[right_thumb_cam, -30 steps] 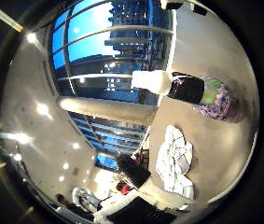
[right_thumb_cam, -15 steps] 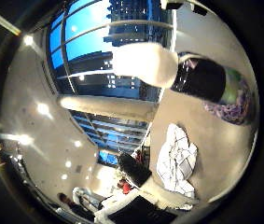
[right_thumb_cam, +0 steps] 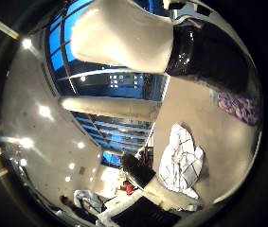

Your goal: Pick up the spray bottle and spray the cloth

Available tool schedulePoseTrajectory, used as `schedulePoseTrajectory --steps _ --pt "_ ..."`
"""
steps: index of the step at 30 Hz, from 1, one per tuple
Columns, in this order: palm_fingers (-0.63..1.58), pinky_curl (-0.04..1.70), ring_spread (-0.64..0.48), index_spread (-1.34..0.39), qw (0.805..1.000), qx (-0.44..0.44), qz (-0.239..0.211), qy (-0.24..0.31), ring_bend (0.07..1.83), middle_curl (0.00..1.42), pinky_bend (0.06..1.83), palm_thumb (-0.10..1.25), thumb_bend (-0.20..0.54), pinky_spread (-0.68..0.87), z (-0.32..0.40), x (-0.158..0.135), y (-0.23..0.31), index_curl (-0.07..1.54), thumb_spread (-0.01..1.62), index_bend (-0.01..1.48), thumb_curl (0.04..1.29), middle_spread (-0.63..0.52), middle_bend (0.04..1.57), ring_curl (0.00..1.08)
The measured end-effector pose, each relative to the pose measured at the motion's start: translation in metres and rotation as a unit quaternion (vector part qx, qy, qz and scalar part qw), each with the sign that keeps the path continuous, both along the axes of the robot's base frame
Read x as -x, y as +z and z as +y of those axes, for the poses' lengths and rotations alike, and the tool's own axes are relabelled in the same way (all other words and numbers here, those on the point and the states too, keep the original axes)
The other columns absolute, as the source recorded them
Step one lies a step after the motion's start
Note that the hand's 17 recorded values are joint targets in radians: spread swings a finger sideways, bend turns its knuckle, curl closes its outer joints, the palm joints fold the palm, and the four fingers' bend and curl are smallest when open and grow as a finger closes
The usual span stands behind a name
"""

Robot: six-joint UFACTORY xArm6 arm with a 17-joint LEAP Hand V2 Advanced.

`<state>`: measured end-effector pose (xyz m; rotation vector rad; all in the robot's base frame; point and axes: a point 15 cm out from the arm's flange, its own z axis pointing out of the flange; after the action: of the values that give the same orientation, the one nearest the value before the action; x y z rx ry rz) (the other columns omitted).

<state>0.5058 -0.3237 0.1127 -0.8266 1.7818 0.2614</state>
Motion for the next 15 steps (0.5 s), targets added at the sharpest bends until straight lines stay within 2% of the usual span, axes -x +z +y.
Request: schedulePoseTrajectory --steps 9,15 --pt "0.19 0.30 0.11 -0.19 1.000 -0.004 0.008 0.007 0.41 0.38 0.40 0.47 -0.024 0.37 0.002 -0.022 -0.010 0.25 0.99 0.14 0.29 0.04 0.32 0.27" --pt "0.37 0.30 0.02 -0.20 1.000 -0.005 0.011 0.021 0.59 0.42 0.46 0.49 -0.025 0.33 0.017 -0.036 -0.013 0.24 0.98 0.14 0.29 -0.05 0.44 0.31"
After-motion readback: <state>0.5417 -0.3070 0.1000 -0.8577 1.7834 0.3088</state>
